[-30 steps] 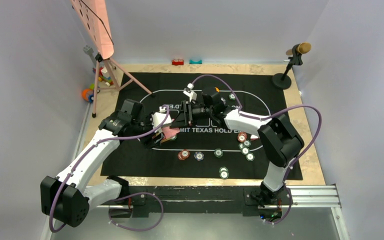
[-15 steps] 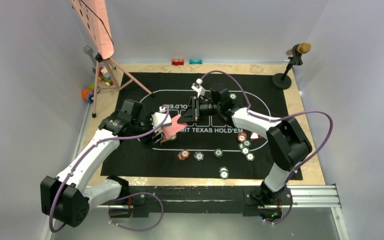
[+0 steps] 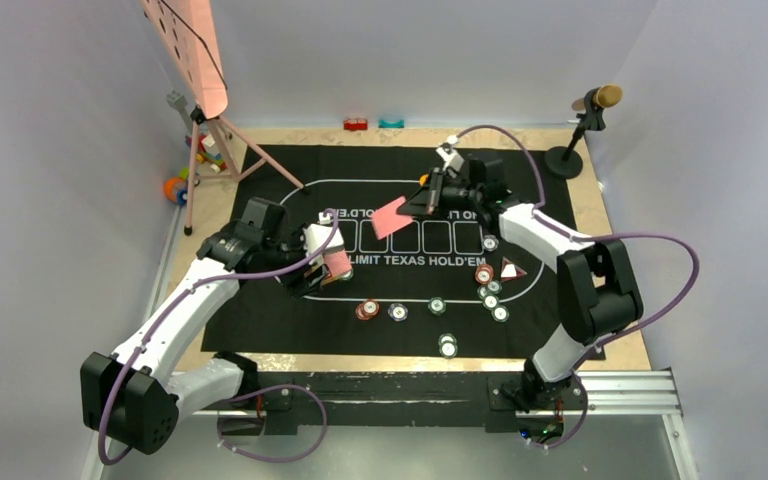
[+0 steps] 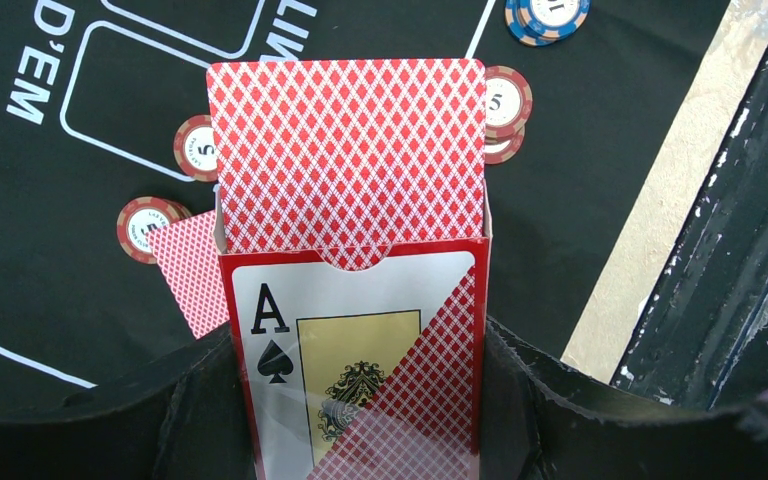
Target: Distribute texas hold em gaming equipment
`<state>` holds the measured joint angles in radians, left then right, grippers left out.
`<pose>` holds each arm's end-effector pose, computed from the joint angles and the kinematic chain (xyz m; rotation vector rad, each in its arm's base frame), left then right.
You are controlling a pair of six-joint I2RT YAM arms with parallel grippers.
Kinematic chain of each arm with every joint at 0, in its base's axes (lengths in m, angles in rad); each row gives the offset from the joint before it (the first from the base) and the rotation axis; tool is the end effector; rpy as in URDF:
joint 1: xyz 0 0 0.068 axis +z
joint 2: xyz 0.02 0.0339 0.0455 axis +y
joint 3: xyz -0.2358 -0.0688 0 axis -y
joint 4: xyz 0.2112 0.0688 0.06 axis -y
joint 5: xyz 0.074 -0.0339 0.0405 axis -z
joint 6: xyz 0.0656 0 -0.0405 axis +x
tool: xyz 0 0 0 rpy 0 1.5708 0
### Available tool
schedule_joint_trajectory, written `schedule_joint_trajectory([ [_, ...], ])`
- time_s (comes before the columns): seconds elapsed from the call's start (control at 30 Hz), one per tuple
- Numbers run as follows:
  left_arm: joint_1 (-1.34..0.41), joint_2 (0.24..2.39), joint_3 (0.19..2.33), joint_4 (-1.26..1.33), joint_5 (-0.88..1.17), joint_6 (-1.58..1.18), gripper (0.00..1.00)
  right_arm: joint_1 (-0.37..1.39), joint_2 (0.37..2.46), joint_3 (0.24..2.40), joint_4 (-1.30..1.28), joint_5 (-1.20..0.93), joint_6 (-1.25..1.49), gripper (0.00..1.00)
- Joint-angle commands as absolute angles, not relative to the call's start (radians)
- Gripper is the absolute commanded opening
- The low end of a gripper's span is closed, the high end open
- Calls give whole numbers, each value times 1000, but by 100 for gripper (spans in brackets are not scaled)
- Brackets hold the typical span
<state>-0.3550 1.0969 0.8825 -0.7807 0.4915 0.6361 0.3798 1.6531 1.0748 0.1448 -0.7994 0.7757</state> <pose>0.1799 -0.0997 0.2264 1.3317 2.0791 -0.5094 0.3148 0.1763 0.2330 -0.1448 2.1997 1.4960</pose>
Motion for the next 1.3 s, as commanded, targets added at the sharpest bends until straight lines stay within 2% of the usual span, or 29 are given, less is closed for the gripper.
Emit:
schedule_joint_trajectory([
  [0.0,-352,1092,953,-774,524,627,56,262,1650,1113,59,-660,735,0],
  [0.27,-352,1104,985,-817,536,633,55,170,1814,1290,-53,-380,669,0],
  [0.47,-351,1095,978,-830,543,636,55,160,1951,1393,-53,-332,678,0],
  [0.7,-351,1093,980,-828,552,630,55,160,2003,1398,-58,-255,684,1],
  [0.77,-351,1095,981,-828,554,630,54,161,2008,1403,-65,-237,674,8],
  [0.9,-351,1093,980,-831,552,630,54,161,1994,1397,-107,-183,648,31],
  [1.0,-351,1091,976,-829,552,630,54,161,1957,1384,-131,-136,637,43],
  [1.13,-351,1089,976,-828,551,633,54,163,1904,1371,-172,-75,628,50],
  [1.27,-351,1089,977,-828,551,634,54,164,1828,1346,-203,-28,624,52],
])
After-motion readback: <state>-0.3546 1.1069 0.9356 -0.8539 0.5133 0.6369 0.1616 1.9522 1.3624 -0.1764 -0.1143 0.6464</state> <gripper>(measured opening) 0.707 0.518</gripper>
